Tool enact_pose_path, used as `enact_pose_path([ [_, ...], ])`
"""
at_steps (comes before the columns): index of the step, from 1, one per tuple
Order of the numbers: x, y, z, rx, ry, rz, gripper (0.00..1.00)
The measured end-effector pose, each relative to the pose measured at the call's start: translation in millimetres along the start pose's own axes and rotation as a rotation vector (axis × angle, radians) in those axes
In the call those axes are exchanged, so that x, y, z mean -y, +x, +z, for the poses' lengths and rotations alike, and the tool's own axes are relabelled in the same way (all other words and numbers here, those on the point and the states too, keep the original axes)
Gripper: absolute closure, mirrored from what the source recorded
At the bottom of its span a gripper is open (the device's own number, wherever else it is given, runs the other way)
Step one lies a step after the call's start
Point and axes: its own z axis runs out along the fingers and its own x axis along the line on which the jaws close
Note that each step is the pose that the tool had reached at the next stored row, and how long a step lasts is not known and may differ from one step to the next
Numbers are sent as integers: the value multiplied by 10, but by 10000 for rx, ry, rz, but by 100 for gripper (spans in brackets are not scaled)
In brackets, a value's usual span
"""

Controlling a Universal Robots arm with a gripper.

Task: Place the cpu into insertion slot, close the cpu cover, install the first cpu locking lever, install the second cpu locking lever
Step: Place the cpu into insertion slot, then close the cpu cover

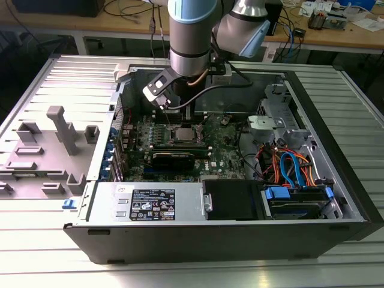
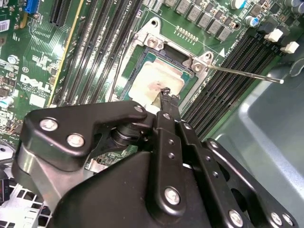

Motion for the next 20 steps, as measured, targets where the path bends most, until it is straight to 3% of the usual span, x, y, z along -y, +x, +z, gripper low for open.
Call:
enact_pose_path([
  [14,0,0,-6,-1,0,-9,89],
  [20,-3,5,-90,-1,1,-9,89],
])
